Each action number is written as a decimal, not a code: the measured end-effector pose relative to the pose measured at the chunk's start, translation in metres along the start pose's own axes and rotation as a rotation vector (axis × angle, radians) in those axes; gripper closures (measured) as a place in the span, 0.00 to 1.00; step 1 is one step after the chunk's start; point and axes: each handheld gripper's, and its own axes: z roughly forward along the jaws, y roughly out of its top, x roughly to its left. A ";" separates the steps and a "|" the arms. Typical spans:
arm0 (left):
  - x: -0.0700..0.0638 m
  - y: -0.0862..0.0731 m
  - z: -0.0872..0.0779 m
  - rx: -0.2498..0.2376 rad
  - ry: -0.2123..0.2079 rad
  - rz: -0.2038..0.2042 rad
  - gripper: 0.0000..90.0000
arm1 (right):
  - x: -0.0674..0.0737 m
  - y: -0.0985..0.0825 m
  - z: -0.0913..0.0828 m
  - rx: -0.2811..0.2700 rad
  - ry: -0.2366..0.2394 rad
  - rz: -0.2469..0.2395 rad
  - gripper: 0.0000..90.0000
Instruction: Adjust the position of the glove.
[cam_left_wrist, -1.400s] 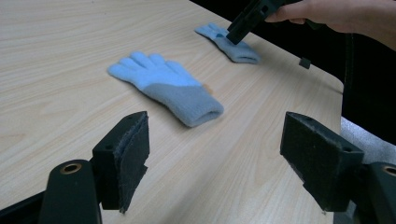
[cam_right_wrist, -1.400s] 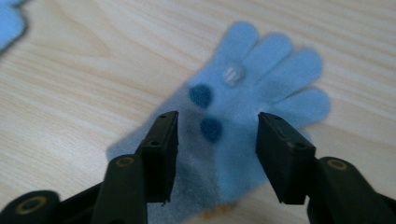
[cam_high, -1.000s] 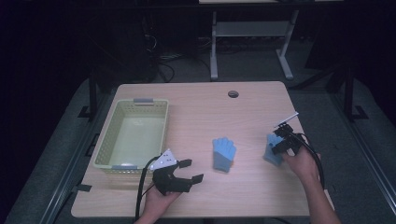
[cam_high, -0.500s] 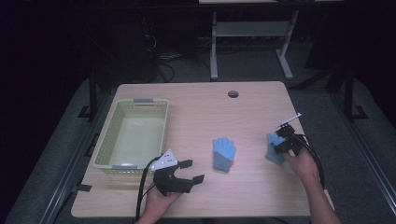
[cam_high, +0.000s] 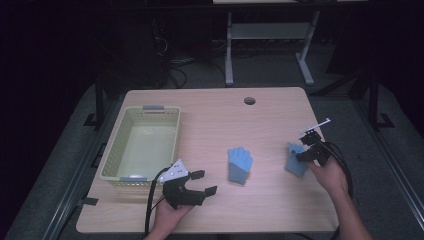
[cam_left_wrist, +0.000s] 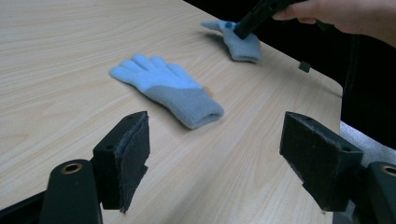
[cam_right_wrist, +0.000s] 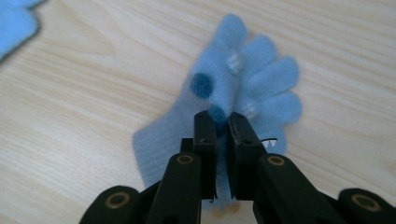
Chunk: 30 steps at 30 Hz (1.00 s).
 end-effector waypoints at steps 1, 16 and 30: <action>0.000 0.000 0.000 0.000 0.000 0.000 0.27 | 0.000 0.000 -0.002 -0.002 0.003 0.001 0.93; 0.001 0.000 -0.001 -0.004 0.003 -0.004 0.27 | 0.025 0.010 -0.039 -0.080 0.005 -0.105 0.93; 0.002 0.001 -0.003 -0.012 0.005 -0.012 0.27 | 0.066 0.029 -0.053 -0.117 0.051 -0.209 0.93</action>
